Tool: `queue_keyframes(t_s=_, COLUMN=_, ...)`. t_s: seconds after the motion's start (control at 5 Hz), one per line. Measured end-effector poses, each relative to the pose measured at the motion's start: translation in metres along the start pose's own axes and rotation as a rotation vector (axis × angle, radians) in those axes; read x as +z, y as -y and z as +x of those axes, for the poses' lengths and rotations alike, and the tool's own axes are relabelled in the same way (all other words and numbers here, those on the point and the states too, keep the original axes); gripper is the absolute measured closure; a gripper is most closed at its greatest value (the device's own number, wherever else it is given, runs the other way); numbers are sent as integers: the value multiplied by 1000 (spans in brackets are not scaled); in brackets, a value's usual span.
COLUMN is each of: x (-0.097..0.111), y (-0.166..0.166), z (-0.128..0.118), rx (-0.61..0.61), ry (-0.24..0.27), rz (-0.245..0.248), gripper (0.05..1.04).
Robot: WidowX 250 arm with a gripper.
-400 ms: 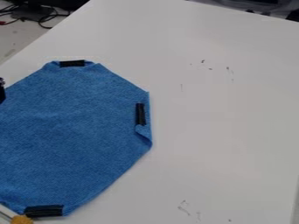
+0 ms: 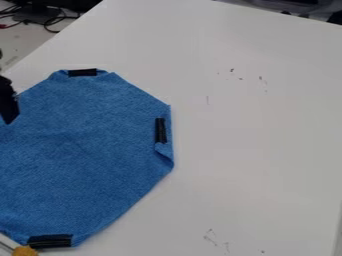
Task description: Fold the cloth from the top to the bottom
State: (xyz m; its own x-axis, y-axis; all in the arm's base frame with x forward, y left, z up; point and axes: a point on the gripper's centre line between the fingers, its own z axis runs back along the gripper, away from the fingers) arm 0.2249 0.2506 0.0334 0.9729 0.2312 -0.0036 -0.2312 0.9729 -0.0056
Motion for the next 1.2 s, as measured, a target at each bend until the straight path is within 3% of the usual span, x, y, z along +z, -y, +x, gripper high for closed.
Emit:
queue_keyframes(t_s=0.4, x=1, y=26, z=55, rx=-150, ry=43, rz=22, gripper=83)
queue_keyframes(t_s=0.8, x=23, y=58, z=125, rx=-318, ry=94, rz=60, gripper=83)
queue_keyframes(t_s=1.0, x=29, y=62, z=144, rx=-347, ry=124, rz=77, gripper=83)
queue_keyframes(t_s=1.2, x=14, y=62, z=151, rx=-359, ry=108, rz=51, gripper=83)
